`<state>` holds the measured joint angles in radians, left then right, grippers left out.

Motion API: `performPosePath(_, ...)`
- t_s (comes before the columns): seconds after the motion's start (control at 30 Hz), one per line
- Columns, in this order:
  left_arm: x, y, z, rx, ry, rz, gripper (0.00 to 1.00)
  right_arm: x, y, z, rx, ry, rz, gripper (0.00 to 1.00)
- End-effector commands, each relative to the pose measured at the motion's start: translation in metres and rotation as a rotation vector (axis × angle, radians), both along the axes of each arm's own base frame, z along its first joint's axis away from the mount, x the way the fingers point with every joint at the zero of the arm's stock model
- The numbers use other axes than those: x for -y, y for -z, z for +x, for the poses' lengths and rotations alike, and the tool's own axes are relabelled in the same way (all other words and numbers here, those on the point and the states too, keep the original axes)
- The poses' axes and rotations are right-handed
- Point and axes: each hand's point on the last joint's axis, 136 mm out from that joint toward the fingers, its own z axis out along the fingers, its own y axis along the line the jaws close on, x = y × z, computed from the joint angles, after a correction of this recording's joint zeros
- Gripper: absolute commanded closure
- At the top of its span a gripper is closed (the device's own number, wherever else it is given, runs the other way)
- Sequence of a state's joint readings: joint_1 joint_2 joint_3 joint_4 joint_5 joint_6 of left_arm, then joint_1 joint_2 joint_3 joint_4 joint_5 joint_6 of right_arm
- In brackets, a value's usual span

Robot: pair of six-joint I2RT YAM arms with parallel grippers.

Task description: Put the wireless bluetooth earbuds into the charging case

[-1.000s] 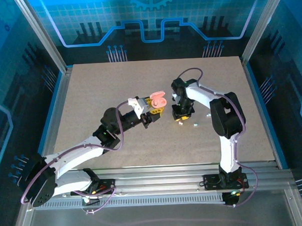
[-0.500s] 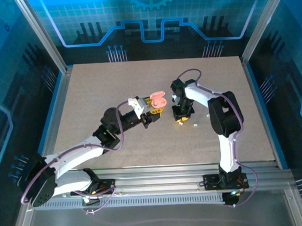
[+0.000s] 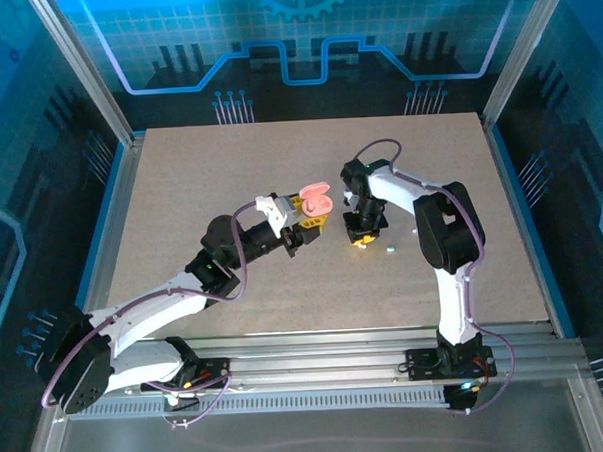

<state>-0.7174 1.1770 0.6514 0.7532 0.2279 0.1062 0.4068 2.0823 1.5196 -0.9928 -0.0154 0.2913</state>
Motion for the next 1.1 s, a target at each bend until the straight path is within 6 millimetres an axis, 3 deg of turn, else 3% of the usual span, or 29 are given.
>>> performPosePath(0.0,-0.002,-0.004,0.001,0.016,-0.009,-0.013,0.66,-0.003,0.009,-0.008,-0.035,-0.005,-0.006,0.75)
performPosePath(0.2,-0.002,-0.003,0.001,0.014,-0.007,-0.013,0.66,-0.002,0.007,-0.009,-0.026,0.001,0.000,0.79)
performPosePath(0.4,-0.002,-0.002,0.001,0.013,-0.012,-0.010,0.66,-0.008,-0.032,-0.009,0.060,0.025,0.077,0.82)
performPosePath(0.5,-0.003,-0.001,0.002,0.014,-0.016,-0.010,0.66,-0.013,-0.063,-0.011,0.112,0.052,0.179,0.82)
performPosePath(0.67,-0.004,0.000,0.002,0.015,-0.024,-0.002,0.66,-0.033,-0.131,-0.024,0.193,0.083,0.521,0.81)
performPosePath(0.87,-0.005,0.003,0.004,0.011,-0.029,0.001,0.66,-0.038,-0.221,-0.048,0.277,0.093,0.915,0.81)
performPosePath(1.07,-0.003,0.004,0.007,0.005,-0.027,-0.001,0.66,-0.046,-0.286,-0.075,0.305,0.006,1.149,0.80)
